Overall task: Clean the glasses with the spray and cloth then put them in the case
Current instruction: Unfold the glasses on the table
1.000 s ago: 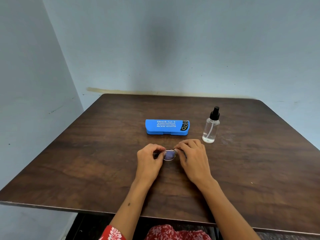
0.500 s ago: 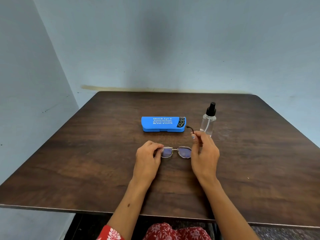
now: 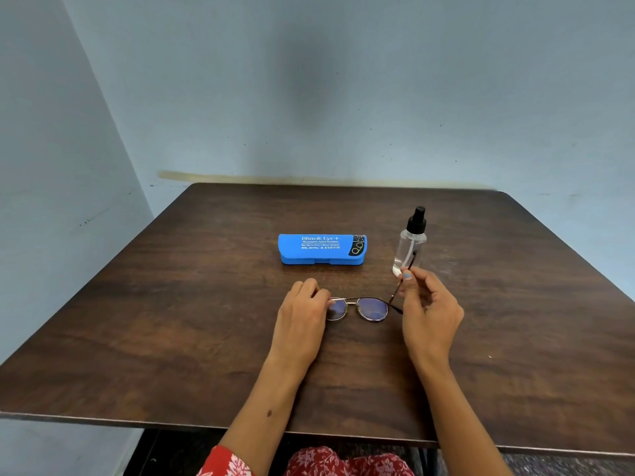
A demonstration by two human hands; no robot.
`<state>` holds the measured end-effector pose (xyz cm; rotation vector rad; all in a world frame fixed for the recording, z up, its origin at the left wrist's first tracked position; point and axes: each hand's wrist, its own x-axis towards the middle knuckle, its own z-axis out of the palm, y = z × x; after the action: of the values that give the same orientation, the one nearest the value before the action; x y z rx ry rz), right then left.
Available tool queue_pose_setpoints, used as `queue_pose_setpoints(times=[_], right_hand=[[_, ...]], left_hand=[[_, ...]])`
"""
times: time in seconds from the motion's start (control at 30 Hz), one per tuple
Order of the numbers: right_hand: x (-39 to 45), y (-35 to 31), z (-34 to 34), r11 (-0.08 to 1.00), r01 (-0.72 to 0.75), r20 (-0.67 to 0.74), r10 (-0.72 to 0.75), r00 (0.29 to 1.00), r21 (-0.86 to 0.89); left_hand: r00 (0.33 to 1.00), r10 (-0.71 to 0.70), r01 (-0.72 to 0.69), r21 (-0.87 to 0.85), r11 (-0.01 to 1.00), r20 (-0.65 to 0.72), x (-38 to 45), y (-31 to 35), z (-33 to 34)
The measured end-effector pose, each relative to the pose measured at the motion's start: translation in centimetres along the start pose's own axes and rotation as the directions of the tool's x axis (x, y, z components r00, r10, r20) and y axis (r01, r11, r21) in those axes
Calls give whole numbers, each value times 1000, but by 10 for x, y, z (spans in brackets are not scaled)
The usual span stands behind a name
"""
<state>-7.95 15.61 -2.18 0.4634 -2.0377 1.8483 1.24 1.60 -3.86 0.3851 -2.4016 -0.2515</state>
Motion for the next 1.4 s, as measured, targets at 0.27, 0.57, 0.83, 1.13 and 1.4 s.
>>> queue_pose_setpoints(times=[0.27,0.57,0.83,1.13,1.4], right_hand=[[5,-1,-2,999,-22,-42,24,999,46],[4,2,-3,999,7,-114,-11,993,-38],[2,-3,-2,1000,-4,-173,0,985,-18],[-35,-68,14,727,686,-99,-685,722,-31],[-61,-72,124,658,699,707,-352,614,-280]], left_hand=[[1000,-19,19,-31,999,3,0,3,0],[977,-212,195,-294,936,-26,-1,7,-5],[955,-295,282,-396,874,28,-4,2,-11],[920,-382,387,-335,859,85,19,-58,-40],[795,-449,548,-163,821,408,57,-104,-24]])
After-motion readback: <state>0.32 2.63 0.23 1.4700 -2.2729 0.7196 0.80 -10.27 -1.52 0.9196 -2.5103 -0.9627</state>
